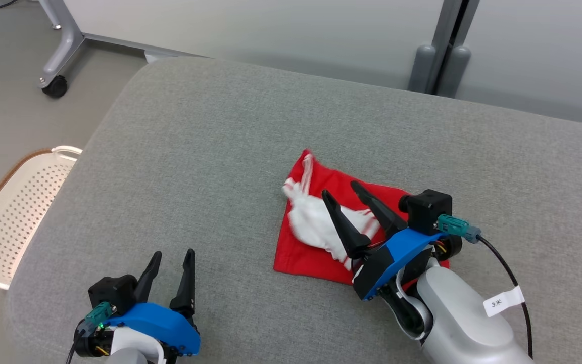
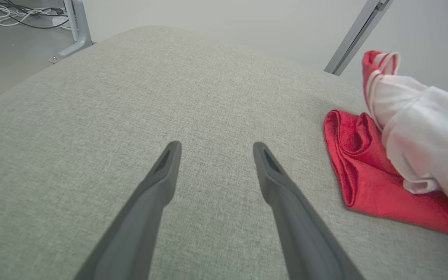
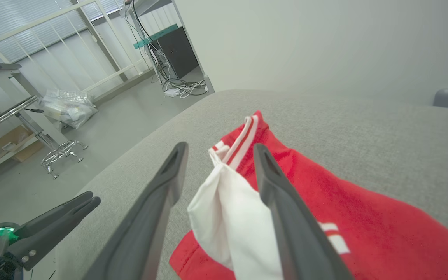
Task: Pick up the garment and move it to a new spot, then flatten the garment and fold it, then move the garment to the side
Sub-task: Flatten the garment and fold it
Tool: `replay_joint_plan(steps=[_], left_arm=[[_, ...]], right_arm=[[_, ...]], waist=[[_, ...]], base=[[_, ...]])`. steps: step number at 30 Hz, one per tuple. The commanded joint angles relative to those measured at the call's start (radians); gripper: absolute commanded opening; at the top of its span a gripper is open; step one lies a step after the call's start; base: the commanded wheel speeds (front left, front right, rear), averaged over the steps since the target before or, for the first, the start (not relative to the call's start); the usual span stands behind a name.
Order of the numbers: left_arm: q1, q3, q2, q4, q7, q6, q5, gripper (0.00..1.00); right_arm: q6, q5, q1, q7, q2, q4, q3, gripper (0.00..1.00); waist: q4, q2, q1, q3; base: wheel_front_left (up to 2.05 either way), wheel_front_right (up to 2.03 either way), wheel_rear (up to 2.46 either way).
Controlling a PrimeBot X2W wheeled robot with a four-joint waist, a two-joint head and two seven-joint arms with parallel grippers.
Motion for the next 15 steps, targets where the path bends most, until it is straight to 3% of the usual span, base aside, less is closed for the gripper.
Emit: replay_joint_plan(steps=[1, 8, 12, 15], left_arm=[[-0.009, 0.016, 0.005, -0.001, -0.002, 0.002, 0.009, 1.00], [0.014, 0.090, 0.005, -0.021, -0.002, 0.002, 0.062, 1.00], [0.024, 0.137, -0.003, -0.039, -0.002, 0.002, 0.107, 1.00], [0.030, 0.160, -0.006, -0.046, -0.002, 0.002, 0.130, 1.00]], right_arm=[[0.000, -0.011, -0.015, -0.026, -0.006, 0.017, -0.014, 1.00], [0.000, -0.162, 0.025, -0.079, -0.006, 0.047, -0.224, 1.00], [0.000, -0.256, 0.092, -0.082, -0.005, -0.016, -0.372, 1.00], [0.000, -0.284, 0.139, -0.082, -0.004, -0.049, -0.418, 1.00]], waist=[[-0.023, -0.0001, 0.0000, -0.011], [-0.134, -0.0001, 0.0000, -0.035], [-0.198, -0.0001, 0.0000, -0.044], [-0.226, -0.0001, 0.0000, -0.048]], base=[[0.00, 0.00, 0.00], [0.00, 0.00, 0.00], [0.00, 0.00, 0.00], [0.00, 0.00, 0.00]])
